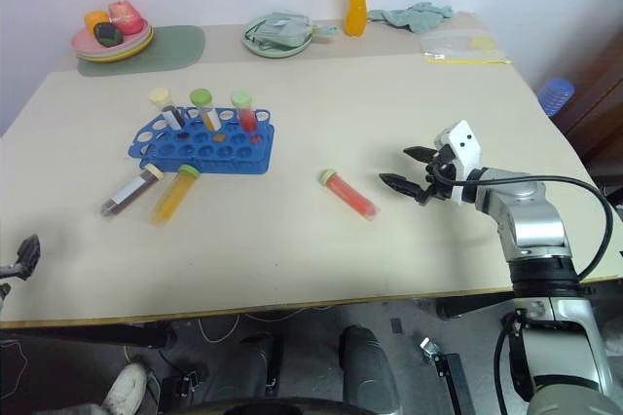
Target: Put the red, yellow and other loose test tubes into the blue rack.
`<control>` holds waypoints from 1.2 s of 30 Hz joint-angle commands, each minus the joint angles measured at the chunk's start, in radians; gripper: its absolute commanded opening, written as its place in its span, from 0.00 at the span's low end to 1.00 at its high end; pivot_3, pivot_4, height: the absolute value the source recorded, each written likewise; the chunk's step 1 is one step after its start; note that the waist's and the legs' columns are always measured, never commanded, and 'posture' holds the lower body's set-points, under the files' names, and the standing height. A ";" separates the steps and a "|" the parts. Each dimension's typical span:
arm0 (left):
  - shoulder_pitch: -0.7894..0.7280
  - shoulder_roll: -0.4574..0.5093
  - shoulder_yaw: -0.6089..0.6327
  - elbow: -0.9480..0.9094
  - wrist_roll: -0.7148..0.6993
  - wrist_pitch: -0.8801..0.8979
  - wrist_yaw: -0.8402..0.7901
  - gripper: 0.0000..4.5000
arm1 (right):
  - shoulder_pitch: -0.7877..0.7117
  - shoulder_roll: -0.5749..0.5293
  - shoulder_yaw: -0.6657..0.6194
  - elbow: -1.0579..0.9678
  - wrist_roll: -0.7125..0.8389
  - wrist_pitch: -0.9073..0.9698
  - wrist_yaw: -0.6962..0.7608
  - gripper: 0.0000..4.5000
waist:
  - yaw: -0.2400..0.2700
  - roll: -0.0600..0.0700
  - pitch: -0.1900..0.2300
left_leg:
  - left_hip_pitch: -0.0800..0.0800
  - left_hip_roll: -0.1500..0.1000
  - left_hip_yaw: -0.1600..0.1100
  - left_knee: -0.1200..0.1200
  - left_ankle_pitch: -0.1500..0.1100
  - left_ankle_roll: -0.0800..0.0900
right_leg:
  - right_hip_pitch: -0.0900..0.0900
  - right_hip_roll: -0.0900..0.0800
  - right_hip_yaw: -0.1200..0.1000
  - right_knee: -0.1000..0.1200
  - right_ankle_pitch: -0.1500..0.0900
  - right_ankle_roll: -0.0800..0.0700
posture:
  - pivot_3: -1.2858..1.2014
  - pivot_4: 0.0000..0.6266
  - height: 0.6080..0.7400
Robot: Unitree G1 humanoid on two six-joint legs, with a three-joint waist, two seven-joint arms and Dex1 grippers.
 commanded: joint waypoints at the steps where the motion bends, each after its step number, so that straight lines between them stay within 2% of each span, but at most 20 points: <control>1: -0.001 -0.003 0.005 -0.039 0.010 -0.007 0.011 0.98 | -0.006 -0.002 -0.014 -0.031 -0.003 -0.012 -0.011 1.00 | 0.000 0.000 0.000 | 0.000 0.000 0.000 0.000 0.000 0.000 | 0.000 0.000 0.000 0.000 0.000 0.000 | 0.52 0.24 1.00; 13: -0.090 0.013 -0.023 -0.038 0.012 -0.041 0.001 0.98 | -0.042 -0.003 -0.012 -0.025 -0.039 -0.003 -0.061 1.00 | 0.001 0.000 0.000 | 0.000 0.000 0.000 0.000 0.000 0.000 | 0.000 0.000 0.000 0.000 0.000 0.000 | 0.52 0.24 1.00; 19: -0.203 0.044 -0.144 -0.047 -0.022 -0.080 -0.080 0.98 | -0.067 -0.019 0.009 -0.139 -0.057 0.108 -0.111 1.00 | 0.007 0.000 0.000 | 0.000 0.000 0.000 0.001 0.000 0.000 | 0.000 0.000 0.000 0.001 0.000 0.000 | 0.52 0.24 1.00; 26: -0.266 0.063 -0.352 -0.089 -0.130 -0.060 -0.255 0.98 | -0.051 -0.080 0.036 -0.396 -0.015 0.386 -0.121 1.00 | 0.022 0.000 0.000 | 0.000 0.000 0.001 0.001 0.000 0.000 | 0.000 0.000 0.001 0.000 0.000 0.000 | 0.52 0.24 1.00; 31: -0.218 0.139 -0.556 -0.152 -0.097 -0.074 -0.383 0.98 | -0.269 -0.009 0.154 -0.431 0.057 0.836 -0.187 1.00 | 0.008 0.003 0.001 | 0.001 0.000 0.002 0.001 0.000 0.000 | 0.000 0.001 0.002 0.001 0.000 -0.001 | 0.52 0.24 1.00; 36: -0.261 0.124 -0.666 -0.150 -0.082 -0.091 -0.388 0.98 | -0.443 0.100 0.275 -0.352 0.031 1.151 -0.313 1.00 | 0.016 0.003 0.001 | 0.000 0.001 0.001 0.001 0.000 0.000 | -0.001 0.001 0.001 0.001 0.000 -0.002 | 0.52 0.24 1.00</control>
